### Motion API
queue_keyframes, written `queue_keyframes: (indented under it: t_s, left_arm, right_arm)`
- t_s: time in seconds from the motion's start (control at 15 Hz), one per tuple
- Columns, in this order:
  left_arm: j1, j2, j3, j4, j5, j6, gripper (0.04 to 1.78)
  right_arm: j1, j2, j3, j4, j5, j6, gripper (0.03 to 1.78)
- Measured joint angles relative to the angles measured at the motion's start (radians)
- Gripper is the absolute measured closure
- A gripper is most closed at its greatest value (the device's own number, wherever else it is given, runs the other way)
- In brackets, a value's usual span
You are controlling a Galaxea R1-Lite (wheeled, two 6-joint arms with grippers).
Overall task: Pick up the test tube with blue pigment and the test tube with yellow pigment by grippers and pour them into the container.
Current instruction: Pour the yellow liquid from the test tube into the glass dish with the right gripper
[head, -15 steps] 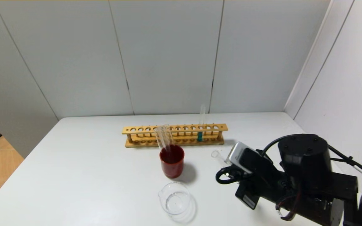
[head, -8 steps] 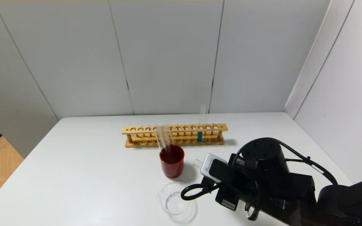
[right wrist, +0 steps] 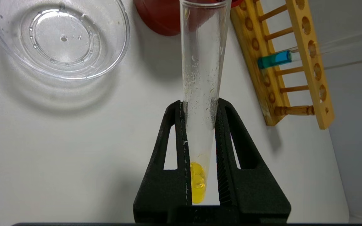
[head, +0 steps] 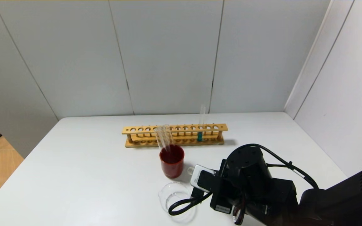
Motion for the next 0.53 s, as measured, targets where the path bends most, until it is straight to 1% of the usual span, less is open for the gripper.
queue_keyframes:
  t_s: [0.07,0.27,0.4,0.53]
  left_arm:
    - [0.0,0.0,0.0,0.0,0.0,0.0,0.07]
    - [0.0,0.0,0.0,0.0,0.0,0.0,0.07]
    - [0.0,0.0,0.0,0.0,0.0,0.0,0.07]
    - [0.0,0.0,0.0,0.0,0.0,0.0,0.07]
  right_arm:
    - [0.008,0.004,-0.002,0.001,0.001,-0.014,1.49]
    - [0.02,0.019,-0.017,0.007,0.002,-0.09,1.49]
    - [0.036,0.033,-0.034,0.013,0.003,-0.12,1.49]
    - [0.041,0.05,-0.048,0.014,-0.001,-0.171,1.49]
